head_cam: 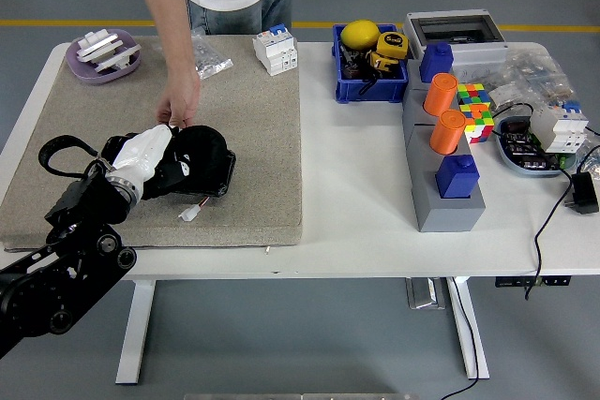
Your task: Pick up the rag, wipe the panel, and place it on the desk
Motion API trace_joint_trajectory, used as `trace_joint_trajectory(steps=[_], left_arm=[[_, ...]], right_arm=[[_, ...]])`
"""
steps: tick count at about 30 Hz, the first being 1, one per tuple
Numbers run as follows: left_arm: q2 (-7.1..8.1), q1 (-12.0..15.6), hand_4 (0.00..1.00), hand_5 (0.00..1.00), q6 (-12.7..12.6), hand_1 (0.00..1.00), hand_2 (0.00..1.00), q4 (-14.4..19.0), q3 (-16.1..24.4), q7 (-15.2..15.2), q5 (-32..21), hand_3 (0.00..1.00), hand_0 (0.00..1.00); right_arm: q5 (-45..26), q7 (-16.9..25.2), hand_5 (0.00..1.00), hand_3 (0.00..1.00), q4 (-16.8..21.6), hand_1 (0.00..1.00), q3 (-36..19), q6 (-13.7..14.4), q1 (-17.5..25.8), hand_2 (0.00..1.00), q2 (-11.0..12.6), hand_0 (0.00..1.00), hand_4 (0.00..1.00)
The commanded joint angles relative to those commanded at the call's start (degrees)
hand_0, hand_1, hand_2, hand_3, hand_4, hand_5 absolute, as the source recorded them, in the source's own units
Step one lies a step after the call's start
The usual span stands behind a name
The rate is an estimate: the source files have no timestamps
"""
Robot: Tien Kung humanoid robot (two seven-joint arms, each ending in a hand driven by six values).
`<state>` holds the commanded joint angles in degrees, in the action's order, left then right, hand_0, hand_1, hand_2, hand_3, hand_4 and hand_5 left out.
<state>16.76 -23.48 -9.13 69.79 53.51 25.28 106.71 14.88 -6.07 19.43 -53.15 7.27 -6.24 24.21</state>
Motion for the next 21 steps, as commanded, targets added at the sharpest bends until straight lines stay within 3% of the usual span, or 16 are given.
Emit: trace_joint_trajectory(steps=[11, 15, 21], left_arm=[[1.23, 0.22, 0.079, 0.002, -0.36, 0.692, 0.817, -3.15, 4.31, 1.25, 1.35, 0.545, 0.340], [0.92, 0.77, 0.082, 0.002, -1.25, 0.686, 0.817, -4.40, 7.65, 1.89, 2.10, 0.542, 0.341], [1.39, 0.95, 0.086, 0.002, -2.00, 0.684, 0.813, -5.54, 8.91, 2.05, 2.49, 0.541, 0.342]], right_arm=[[-0.09, -0.08, 0.419, 0.554, -0.03, 0.619, 0.12, -0.03, 0.03, 0.602, 0.04, 0.738, 0.896], [-0.17, -0.13, 0.419, 0.554, -0.07, 0.619, 0.21, -0.13, 0.14, 0.602, 0.01, 0.738, 0.896], [-0.19, -0.19, 0.420, 0.555, -0.09, 0.619, 0.14, -0.23, 0.22, 0.603, -0.01, 0.739, 0.896]])
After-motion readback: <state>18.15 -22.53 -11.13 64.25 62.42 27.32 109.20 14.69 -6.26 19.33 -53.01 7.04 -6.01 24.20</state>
